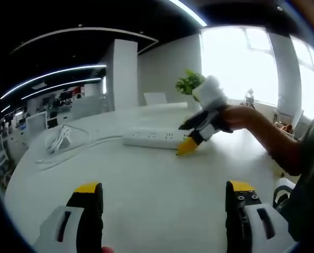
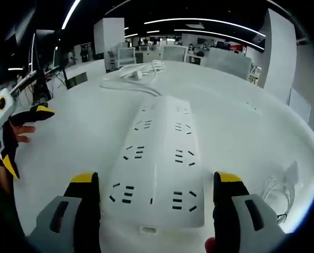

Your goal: Straighten the power strip on the desk, plug the charger into it

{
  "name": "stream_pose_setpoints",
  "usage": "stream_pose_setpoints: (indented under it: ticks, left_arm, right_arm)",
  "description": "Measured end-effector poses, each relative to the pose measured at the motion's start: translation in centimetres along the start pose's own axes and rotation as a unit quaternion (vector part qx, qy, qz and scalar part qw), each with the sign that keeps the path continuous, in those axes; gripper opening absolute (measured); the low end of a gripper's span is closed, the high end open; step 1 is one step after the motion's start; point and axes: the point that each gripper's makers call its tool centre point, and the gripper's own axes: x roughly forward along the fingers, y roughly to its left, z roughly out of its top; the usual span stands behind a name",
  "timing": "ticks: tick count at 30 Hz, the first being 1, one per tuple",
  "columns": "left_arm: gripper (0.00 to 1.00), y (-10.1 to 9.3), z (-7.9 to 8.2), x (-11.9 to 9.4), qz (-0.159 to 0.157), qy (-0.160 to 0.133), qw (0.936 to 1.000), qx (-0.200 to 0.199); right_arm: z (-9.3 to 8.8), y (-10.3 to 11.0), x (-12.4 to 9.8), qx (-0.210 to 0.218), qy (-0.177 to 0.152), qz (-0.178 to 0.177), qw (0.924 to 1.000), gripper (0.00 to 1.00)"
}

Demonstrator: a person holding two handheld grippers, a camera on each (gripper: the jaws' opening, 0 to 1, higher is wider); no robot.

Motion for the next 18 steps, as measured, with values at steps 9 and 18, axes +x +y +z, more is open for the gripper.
stream_pose_setpoints:
  ticks: [9,18]
  left_arm:
    - [1.0,-0.18,0.09,0.09,-0.001,0.002,1.0,0.004]
    - [1.0,-0.11,-0.03,0.05,0.0,0.001,1.0,0.001]
  right_arm:
    - [0.02,0.07,-0.04,0.003,0.0,-0.004,1.0,0.85]
    - [0.17,0.35,0.07,0.0,-0.001,-0.005,1.0,0.81]
